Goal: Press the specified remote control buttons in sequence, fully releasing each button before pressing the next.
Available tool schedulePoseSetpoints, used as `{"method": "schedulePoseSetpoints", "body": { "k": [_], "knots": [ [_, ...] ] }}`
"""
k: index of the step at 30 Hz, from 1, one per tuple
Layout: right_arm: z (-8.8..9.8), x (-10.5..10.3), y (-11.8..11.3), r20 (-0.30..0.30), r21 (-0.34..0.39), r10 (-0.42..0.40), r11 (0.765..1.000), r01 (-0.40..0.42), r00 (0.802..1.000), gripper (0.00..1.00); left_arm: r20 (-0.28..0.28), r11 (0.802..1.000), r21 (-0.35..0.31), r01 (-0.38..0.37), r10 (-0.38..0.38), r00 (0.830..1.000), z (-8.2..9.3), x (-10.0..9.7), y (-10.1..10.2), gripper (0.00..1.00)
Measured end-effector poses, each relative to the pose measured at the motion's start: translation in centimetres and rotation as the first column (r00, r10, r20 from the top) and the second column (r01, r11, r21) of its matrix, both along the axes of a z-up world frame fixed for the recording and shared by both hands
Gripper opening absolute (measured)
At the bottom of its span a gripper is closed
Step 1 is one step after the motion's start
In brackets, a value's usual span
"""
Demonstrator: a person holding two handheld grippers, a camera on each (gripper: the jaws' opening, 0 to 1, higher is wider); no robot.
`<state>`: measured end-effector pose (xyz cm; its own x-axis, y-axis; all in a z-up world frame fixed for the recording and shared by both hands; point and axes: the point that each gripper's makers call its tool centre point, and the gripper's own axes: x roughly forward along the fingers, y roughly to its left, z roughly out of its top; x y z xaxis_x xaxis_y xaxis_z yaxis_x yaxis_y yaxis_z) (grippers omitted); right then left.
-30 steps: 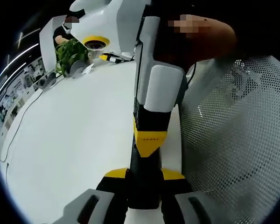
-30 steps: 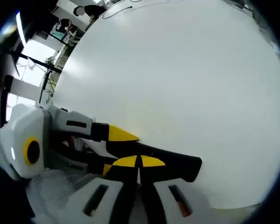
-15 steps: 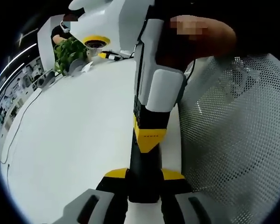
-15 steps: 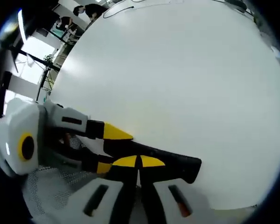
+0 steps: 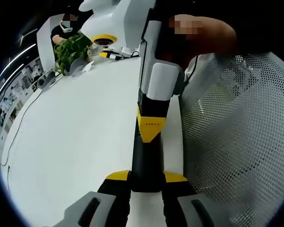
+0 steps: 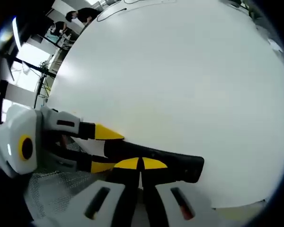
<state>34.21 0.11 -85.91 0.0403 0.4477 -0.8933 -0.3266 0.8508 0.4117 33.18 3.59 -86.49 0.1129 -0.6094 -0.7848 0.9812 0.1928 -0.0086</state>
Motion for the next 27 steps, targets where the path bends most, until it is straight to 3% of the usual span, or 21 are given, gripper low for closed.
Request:
{"method": "schedulePoseSetpoints", "body": {
  "k": [9, 17, 27],
  "knots": [
    [0.1, -0.1, 0.0, 0.017, -0.023, 0.047, 0.999, -0.046, 0.999, 0.0, 0.0, 1.0, 0.0, 0.009, -0.009, 1.0, 0.0, 0.0, -0.1, 0.25],
    [0.7, 0.0, 1.1, 0.001, 0.07, 0.013, 0.997, -0.013, 1.0, 0.0, 0.001, 1.0, 0.004, 0.009, -0.009, 1.0, 0.0, -0.1, -0.1, 0.25],
    [0.1, -0.3, 1.3, -0.005, 0.052, 0.032, 0.998, -0.031, 0.999, 0.0, -0.001, 1.0, 0.008, 0.011, -0.011, 1.0, 0.0, -0.1, -0.1, 0.25]
  ]
}}
